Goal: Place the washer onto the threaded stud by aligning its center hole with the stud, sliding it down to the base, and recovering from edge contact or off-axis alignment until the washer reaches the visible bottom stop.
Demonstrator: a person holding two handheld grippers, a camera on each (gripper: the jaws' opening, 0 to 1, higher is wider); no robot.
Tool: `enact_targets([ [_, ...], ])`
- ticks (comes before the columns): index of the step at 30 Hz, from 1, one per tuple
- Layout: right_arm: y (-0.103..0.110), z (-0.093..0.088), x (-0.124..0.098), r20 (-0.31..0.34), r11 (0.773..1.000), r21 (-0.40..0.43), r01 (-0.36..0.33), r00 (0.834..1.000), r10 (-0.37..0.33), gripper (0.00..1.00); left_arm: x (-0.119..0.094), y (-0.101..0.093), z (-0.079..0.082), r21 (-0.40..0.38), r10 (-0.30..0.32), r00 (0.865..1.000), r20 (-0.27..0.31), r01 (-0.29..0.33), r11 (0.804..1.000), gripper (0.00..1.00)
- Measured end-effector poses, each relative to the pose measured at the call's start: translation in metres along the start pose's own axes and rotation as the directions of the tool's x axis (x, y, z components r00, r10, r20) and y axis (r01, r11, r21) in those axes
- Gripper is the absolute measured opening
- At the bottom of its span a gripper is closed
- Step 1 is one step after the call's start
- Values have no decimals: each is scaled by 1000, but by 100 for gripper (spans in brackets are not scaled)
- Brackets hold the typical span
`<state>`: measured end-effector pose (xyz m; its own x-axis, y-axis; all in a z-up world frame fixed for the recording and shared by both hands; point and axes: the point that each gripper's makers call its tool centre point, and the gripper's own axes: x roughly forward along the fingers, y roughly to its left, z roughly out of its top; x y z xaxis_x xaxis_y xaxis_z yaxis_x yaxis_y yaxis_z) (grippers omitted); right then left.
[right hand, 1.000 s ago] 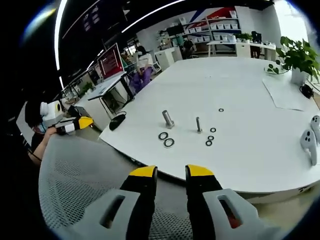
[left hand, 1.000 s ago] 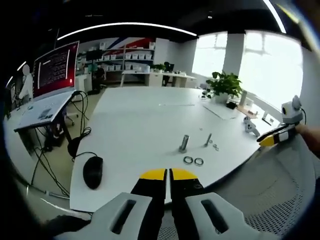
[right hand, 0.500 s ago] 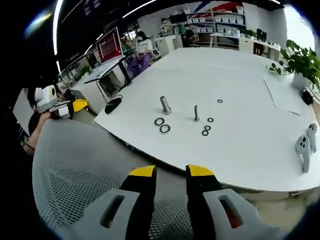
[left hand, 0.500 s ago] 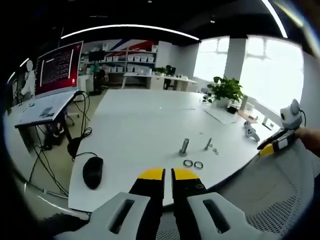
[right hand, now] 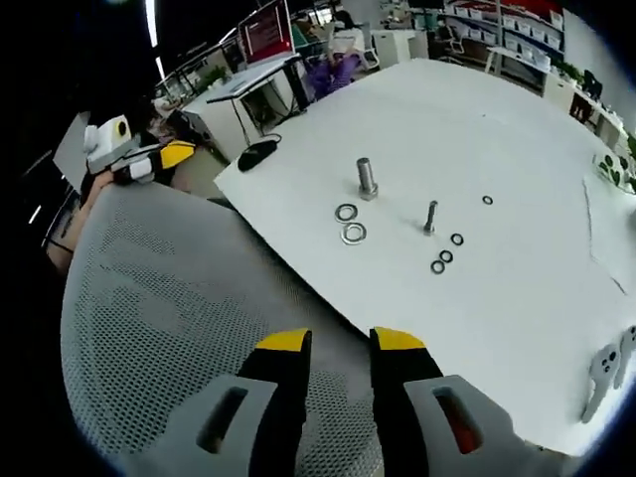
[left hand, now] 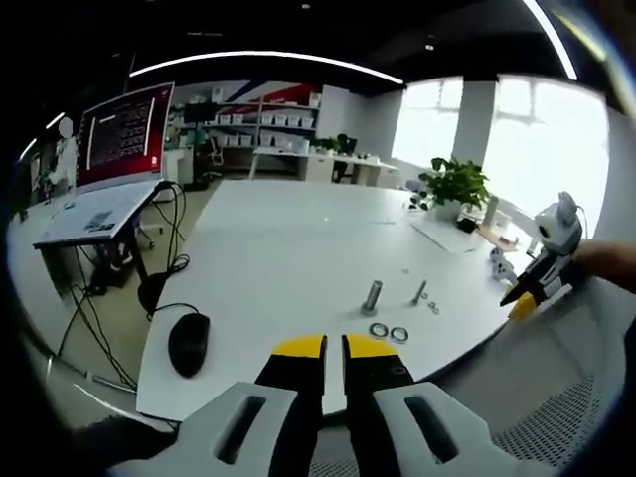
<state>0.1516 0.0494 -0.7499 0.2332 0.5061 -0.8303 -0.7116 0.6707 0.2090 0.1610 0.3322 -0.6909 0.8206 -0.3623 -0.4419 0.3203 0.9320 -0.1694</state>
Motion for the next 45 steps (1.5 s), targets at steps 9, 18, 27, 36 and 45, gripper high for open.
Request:
enact_targets([
  [9, 0, 17, 14, -95, 979, -195, -53, 995, 35, 27, 0, 2, 3, -20, 8, 1000, 13, -8, 1000, 3],
  [18, 9, 24, 31, -157, 934, -323, -152, 982, 106, 27, -1, 3, 2, -9, 24, 1000, 14, -24, 1000, 5],
  [27, 3, 27, 53, -213, 913, -354, -203, 968, 133, 27, 0, 3, 2, -7, 23, 1000, 17, -23, 1000, 5],
  [36, -28, 28, 86, -251, 919, -354, -174, 964, 86, 26, -1, 3, 5, -18, 22, 999, 38, -21, 1000, 5],
  [45, -45, 34, 114, -265, 931, -335, -143, 963, 53, 26, -1, 5, 7, -30, 22, 998, 52, -21, 999, 5],
])
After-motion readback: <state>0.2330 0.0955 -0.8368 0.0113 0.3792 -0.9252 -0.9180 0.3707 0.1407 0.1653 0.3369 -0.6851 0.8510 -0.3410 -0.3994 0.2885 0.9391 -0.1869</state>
